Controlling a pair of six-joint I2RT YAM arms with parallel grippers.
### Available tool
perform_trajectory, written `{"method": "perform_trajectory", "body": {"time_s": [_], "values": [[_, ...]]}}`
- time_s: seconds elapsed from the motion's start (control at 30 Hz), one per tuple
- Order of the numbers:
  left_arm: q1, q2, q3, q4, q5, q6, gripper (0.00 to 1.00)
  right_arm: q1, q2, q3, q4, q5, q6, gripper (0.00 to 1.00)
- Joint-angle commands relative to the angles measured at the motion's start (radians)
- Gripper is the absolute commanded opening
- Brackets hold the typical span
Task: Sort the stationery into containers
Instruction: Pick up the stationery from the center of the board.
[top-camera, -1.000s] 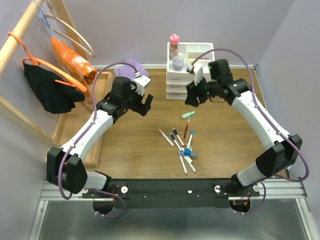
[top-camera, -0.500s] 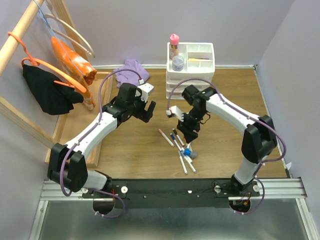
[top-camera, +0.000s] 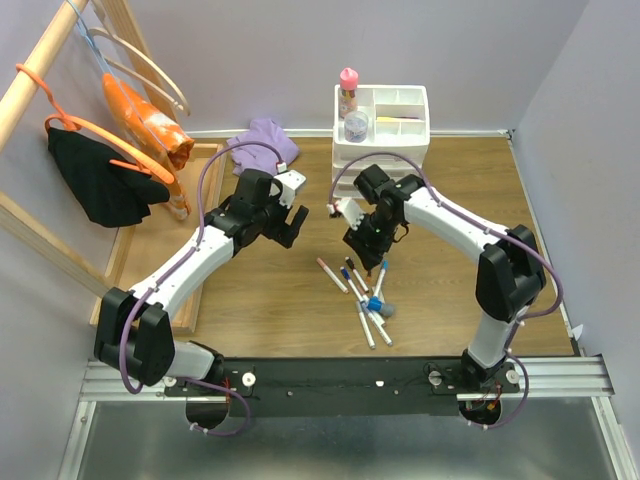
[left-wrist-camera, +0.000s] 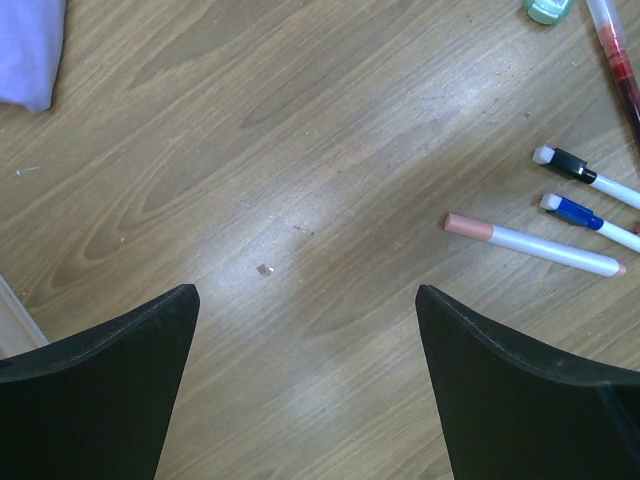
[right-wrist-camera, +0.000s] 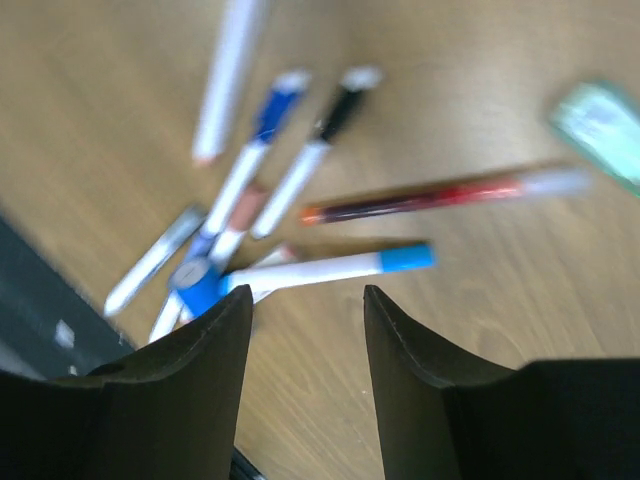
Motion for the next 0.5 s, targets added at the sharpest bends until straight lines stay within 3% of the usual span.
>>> {"method": "perform_trajectory", "body": {"time_s": [0.0,0.07,0.23,0.33,0.47], "values": [[-0.006,-0.026,0.008,-0.018,-0.023,0.018,0.98,-0.024,-0.048,-0.008,0.221,0.290,0.368,0.54],[-0.006,-0.019,0.014,-0.015,-0.023,0.021,0.98,-0.037,-0.047,-0.002,0.247,0.364,0.495,0.53],[-0.004,0.000,0.045,-0.029,-0.015,0.019,0.98,-0.160,-0.006,0.024,0.237,0.294,0.691,0.50],[-0.003,0.009,0.054,-0.036,-0.010,0.028,0.98,-0.171,0.025,0.046,0.261,0.215,0.556,0.50],[0.003,0.018,0.057,-0.038,-0.010,0.031,0.98,-0.174,0.047,0.069,0.284,0.230,0.389,0.52]]}}
